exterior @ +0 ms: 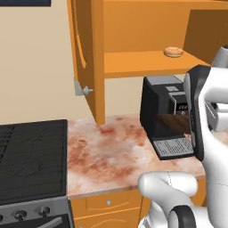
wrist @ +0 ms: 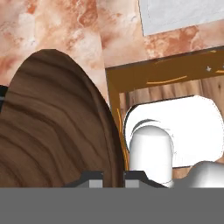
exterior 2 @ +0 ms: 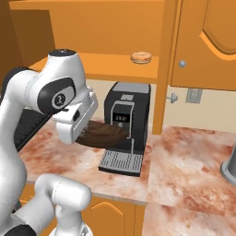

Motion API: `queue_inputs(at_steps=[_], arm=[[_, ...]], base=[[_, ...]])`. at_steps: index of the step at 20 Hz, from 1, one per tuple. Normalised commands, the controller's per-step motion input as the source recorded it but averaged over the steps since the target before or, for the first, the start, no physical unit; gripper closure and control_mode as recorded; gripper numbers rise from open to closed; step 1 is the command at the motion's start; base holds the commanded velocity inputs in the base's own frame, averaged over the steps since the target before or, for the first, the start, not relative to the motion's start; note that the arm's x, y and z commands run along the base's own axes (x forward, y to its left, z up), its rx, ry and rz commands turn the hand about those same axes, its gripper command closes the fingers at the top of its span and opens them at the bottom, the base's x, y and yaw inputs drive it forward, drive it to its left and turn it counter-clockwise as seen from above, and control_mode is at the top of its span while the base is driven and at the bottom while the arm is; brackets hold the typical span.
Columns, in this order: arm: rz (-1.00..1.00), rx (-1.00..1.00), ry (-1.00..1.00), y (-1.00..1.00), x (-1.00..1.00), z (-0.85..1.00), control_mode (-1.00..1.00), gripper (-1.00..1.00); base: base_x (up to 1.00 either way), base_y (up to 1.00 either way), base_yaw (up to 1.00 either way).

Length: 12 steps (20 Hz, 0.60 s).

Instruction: Pick the mug and place it in the sink. Pick the bowl and place it in the open cabinet and then close the cabinet.

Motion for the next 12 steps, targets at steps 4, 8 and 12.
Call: queue_inputs(at_steps=[4, 8, 12], arm=[[0.04, -0.02, 0.00, 0.22, -0.05, 0.72, -1.00, 1.00], [0.08, -0.05, -0.05, 0.17, -0.02, 0.84, -1.00, 1.00], [0.10, -0.04, -0.14, 0.14, -0.06, 0.76, -1.00, 1.00]], base=[[0.00, 0.00, 0.00], [0.00, 0.00, 0.00], [0.00, 0.00, 0.00]])
